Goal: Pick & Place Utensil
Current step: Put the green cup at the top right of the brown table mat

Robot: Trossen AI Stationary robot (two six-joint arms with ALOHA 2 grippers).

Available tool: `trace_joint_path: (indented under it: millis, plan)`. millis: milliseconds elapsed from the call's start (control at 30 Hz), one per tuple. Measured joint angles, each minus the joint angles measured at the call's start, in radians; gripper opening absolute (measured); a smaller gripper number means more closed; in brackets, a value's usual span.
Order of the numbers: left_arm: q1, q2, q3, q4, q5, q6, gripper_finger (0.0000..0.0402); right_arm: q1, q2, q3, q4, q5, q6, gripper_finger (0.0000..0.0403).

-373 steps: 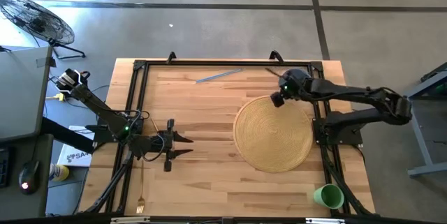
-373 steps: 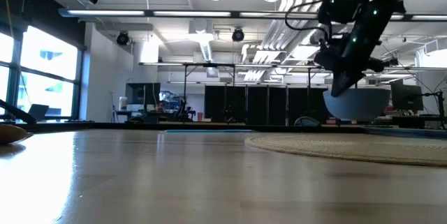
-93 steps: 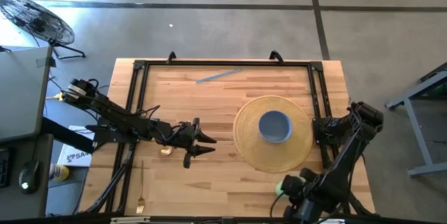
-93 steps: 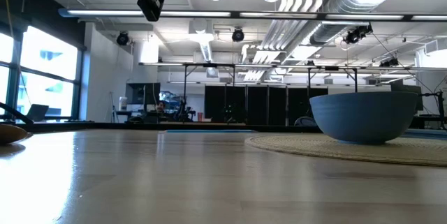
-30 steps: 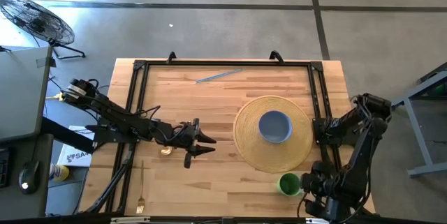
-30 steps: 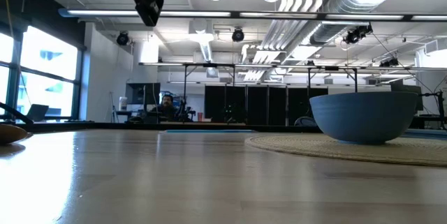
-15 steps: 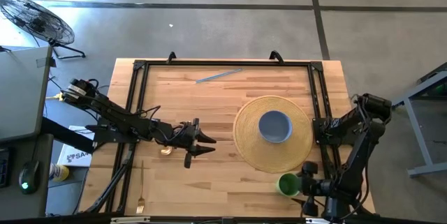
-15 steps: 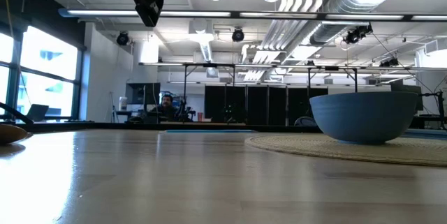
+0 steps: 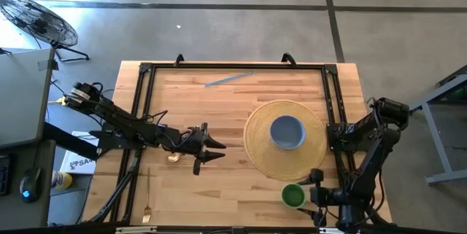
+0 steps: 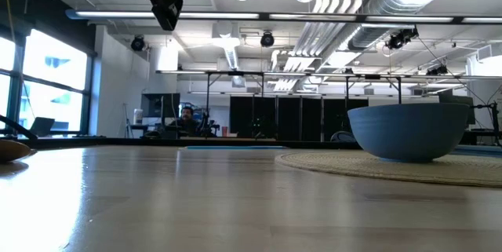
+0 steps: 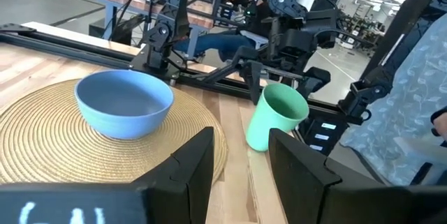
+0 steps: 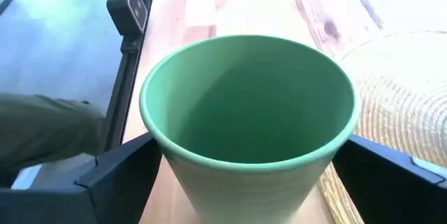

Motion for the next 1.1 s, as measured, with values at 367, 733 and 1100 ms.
trace_joint_path:
  millis: [367,733,1100]
  plan:
    - [0.000,0.000,0.000,0.000,0.000,0.000,0.0136,-0.011,0.000,-0.027,0.057,0.031,-0.021,0.0395]
    - [0.000,0.000,0.000,0.000,0.000,0.000,0.0136,-0.014,0.003,-0.205,0.414,0.074,-0.100,0.0397]
    - [0.000,0.000,0.000,-0.008,-0.007,0.000,0.0136,-0.017,0.003,-0.194,0.483,0.109,-0.226,0.0397]
